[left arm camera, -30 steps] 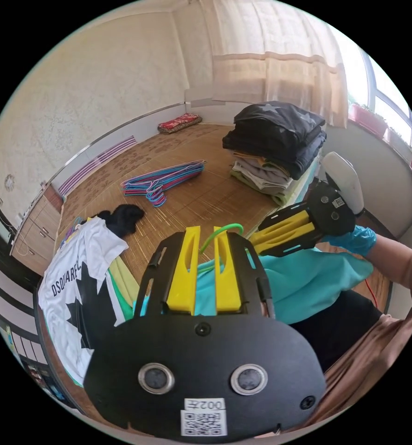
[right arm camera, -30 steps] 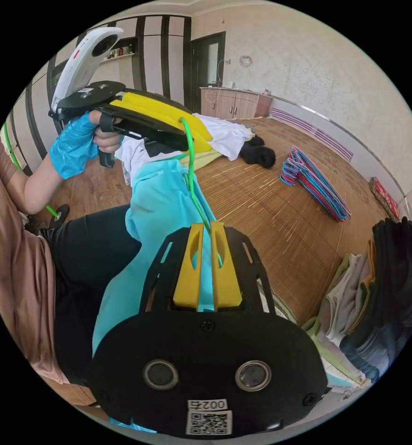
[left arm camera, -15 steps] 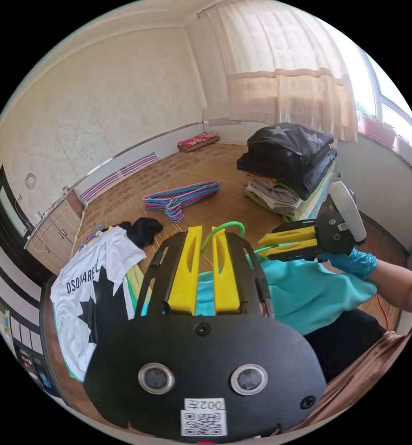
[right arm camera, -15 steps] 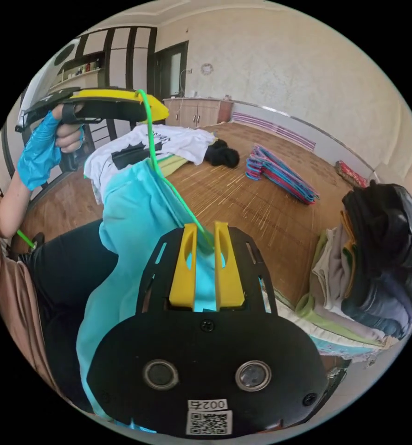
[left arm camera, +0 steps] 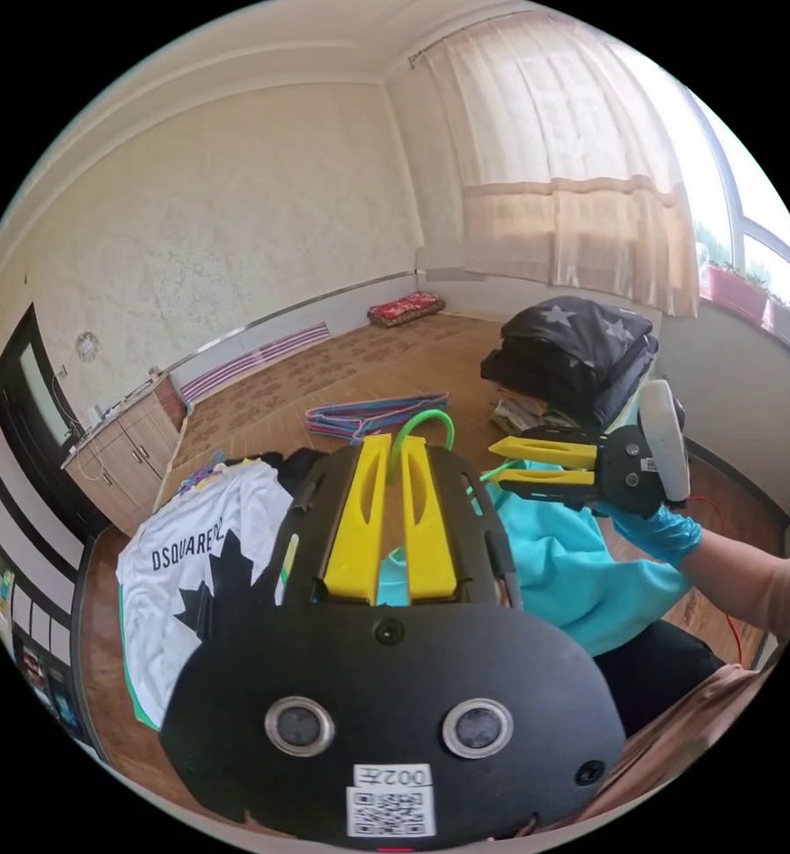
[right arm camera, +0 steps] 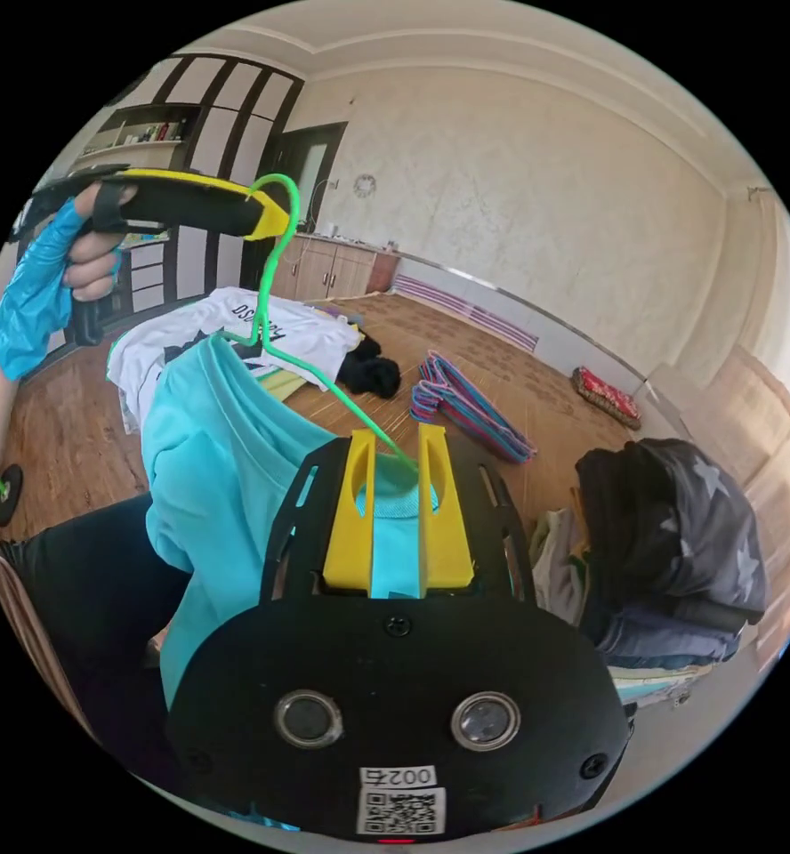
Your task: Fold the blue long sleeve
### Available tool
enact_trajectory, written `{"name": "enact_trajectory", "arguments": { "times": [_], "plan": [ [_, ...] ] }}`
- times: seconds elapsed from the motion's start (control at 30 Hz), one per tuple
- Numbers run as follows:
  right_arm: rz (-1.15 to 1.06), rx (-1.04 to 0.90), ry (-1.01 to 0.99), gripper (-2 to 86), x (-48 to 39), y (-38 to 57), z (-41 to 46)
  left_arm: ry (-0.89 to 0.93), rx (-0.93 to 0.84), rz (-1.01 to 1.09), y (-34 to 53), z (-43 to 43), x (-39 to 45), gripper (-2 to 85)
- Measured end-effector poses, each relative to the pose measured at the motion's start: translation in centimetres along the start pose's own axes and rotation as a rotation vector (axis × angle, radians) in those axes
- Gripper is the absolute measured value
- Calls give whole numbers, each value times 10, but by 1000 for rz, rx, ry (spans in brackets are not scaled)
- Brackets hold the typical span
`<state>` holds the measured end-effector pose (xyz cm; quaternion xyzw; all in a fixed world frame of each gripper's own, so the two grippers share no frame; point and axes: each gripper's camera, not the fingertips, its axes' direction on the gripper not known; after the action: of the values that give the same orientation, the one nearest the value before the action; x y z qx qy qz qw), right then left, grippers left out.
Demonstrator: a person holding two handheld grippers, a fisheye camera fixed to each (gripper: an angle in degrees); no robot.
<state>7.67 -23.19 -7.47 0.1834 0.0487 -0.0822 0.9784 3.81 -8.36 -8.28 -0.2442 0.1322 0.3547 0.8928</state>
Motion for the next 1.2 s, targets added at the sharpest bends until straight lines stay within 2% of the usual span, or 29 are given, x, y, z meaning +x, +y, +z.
{"name": "enact_trajectory", "arguments": {
  "times": [0.2,0.3,0.6,0.77,1.2],
  "plan": [
    [64,-154,-92,97,6,23,29,70,-107,8,21,26,9,5],
    [93,-186,-72,112,11,33,29,80,-122,17,24,31,13,12],
    [192,-196,-87,99,35,60,30,115,-148,15,24,41,21,28],
    [188,-191,-109,83,28,60,38,74,-156,55,24,40,31,17],
    [187,-182,-14,36,25,61,39,-22,-151,54,26,35,33,-6]
  ]
}}
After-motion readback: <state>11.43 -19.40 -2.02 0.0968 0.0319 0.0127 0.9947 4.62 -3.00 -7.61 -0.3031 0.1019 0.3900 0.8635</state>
